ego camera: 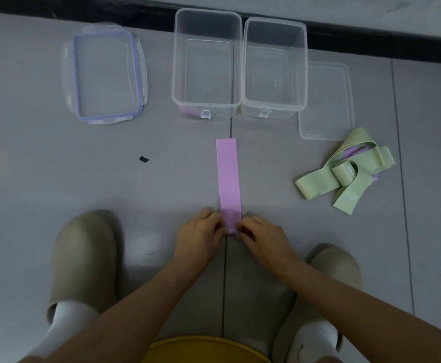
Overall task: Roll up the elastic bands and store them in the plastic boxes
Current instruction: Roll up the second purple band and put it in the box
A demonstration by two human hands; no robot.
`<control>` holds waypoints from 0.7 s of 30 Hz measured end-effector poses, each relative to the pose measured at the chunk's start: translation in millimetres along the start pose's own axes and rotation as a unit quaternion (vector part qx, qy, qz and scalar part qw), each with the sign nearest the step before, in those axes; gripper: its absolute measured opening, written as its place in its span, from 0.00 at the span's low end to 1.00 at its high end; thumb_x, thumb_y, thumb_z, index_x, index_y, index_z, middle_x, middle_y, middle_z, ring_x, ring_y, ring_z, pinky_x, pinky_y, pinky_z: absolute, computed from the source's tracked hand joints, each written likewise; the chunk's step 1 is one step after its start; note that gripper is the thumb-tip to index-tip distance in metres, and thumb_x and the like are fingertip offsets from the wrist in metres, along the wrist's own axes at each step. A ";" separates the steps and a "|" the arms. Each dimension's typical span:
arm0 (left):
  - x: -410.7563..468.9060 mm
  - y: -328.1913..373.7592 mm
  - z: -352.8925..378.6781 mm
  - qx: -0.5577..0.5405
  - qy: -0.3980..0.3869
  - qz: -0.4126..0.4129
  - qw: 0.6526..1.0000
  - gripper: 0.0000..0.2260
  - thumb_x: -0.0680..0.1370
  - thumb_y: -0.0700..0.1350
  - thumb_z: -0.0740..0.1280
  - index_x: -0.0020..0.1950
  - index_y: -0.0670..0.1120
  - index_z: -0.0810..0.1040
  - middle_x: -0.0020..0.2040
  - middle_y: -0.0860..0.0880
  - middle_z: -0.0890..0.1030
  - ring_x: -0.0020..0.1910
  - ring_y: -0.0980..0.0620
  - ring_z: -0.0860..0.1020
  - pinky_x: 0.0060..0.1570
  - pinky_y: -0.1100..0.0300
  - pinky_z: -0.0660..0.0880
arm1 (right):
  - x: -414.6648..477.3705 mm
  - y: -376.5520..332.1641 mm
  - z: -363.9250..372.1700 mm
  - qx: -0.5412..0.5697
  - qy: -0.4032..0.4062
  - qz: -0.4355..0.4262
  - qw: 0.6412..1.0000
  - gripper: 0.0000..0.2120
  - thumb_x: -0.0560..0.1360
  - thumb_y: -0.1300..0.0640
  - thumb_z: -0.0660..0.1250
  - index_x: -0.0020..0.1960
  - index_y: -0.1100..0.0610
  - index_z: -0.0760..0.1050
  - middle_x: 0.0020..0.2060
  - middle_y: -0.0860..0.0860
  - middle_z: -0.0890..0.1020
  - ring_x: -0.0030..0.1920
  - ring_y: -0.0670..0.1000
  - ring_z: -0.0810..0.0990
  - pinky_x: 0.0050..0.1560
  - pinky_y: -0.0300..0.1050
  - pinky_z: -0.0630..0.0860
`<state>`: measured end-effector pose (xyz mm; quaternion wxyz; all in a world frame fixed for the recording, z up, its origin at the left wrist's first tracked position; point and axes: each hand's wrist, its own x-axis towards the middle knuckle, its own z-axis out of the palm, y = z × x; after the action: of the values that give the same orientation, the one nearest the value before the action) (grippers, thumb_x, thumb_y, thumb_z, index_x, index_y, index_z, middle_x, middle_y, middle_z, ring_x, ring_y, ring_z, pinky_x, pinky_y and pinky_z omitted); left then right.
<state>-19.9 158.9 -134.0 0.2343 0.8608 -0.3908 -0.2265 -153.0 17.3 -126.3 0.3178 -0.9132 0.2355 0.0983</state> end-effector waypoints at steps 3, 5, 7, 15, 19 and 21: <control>4.8 -0.1 -2.0 0.001 -0.015 0.017 1.000 0.09 0.73 0.52 0.72 0.41 0.50 0.76 0.41 0.52 0.75 0.38 0.50 0.76 0.35 0.57 0.70 | 2.2 -0.5 0.4 -0.019 0.002 0.002 1.000 0.06 0.78 0.47 0.66 0.50 0.49 0.75 0.47 0.46 0.78 0.44 0.50 0.77 0.41 0.49 0.76; 5.1 0.9 -2.5 0.009 -0.016 0.021 1.000 0.09 0.74 0.53 0.71 0.42 0.49 0.76 0.42 0.52 0.76 0.39 0.50 0.77 0.35 0.57 0.70 | 3.0 -2.0 0.8 -0.019 0.005 0.004 1.000 0.07 0.78 0.47 0.66 0.48 0.49 0.74 0.45 0.46 0.78 0.43 0.49 0.77 0.40 0.47 0.74; 1.8 -0.5 -1.8 0.018 -0.001 0.029 0.999 0.08 0.74 0.53 0.71 0.42 0.50 0.77 0.42 0.52 0.77 0.40 0.50 0.77 0.36 0.57 0.70 | 3.4 -3.2 0.9 -0.003 0.006 0.012 1.000 0.07 0.78 0.47 0.66 0.46 0.50 0.74 0.44 0.46 0.78 0.42 0.48 0.76 0.40 0.46 0.74; -4.0 -5.8 -2.7 0.022 0.012 0.085 0.996 0.11 0.77 0.55 0.62 0.45 0.50 0.78 0.44 0.51 0.76 0.41 0.49 0.78 0.36 0.55 0.74 | 5.8 -7.0 0.0 0.047 0.018 0.070 0.996 0.12 0.77 0.41 0.66 0.44 0.49 0.73 0.40 0.44 0.78 0.39 0.46 0.75 0.40 0.45 0.72; -1.1 -3.6 -1.2 0.007 0.008 0.043 0.999 0.07 0.75 0.53 0.68 0.45 0.51 0.76 0.43 0.52 0.77 0.41 0.50 0.78 0.36 0.58 0.71 | 6.2 -8.3 -2.5 0.076 0.005 0.080 0.994 0.07 0.77 0.46 0.67 0.47 0.47 0.71 0.39 0.42 0.76 0.39 0.45 0.74 0.40 0.44 0.73; 0.0 -2.2 -1.1 -0.011 0.003 0.021 1.000 0.07 0.74 0.52 0.71 0.44 0.51 0.76 0.43 0.53 0.78 0.39 0.51 0.77 0.35 0.60 0.68 | 7.3 -7.9 -4.0 0.080 0.005 0.067 0.995 0.07 0.77 0.46 0.67 0.46 0.46 0.70 0.40 0.42 0.76 0.39 0.45 0.75 0.41 0.47 0.74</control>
<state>-18.0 160.4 -134.4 0.2497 0.8505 -0.4055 -0.2236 -142.6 17.5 -121.4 0.3812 -0.8674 0.3052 0.0959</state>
